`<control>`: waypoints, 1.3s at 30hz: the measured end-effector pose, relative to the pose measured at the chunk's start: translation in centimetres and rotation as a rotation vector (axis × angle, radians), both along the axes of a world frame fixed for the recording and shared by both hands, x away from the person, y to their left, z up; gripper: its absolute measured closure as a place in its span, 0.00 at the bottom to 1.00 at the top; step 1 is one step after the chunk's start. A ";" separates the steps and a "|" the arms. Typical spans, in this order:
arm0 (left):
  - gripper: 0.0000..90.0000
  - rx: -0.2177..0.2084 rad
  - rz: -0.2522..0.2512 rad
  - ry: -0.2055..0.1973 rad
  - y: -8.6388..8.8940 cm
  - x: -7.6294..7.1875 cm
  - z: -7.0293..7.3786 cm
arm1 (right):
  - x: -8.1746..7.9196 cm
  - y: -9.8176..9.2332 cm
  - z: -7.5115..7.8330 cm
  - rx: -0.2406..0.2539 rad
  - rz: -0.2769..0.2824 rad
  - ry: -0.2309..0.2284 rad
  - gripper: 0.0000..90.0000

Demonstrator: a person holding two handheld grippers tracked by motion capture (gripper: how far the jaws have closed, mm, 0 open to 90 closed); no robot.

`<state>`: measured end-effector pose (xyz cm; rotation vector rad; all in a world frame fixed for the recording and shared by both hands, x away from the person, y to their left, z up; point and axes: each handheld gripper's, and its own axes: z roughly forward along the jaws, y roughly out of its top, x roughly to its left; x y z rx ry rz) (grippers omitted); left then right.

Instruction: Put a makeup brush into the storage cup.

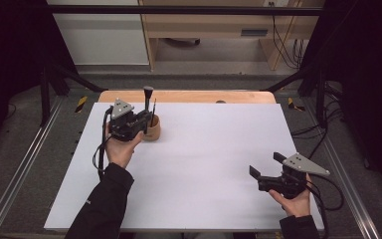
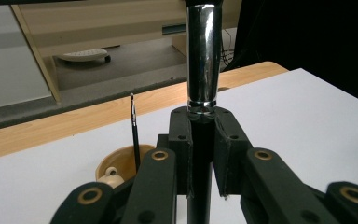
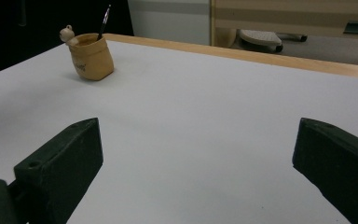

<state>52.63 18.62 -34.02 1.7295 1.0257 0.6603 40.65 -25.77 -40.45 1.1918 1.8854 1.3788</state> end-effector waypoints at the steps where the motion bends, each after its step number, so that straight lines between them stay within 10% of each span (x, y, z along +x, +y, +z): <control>1: 0.87 0.000 0.000 0.000 0.0 0.0 0.0 | 0.0 0.0 0.0 0.001 0.000 -0.003 0.02; 39: 0.87 0.037 0.038 0.025 -0.7 6.8 -2.4 | 0.0 -0.7 -0.1 0.012 -0.012 -0.005 0.03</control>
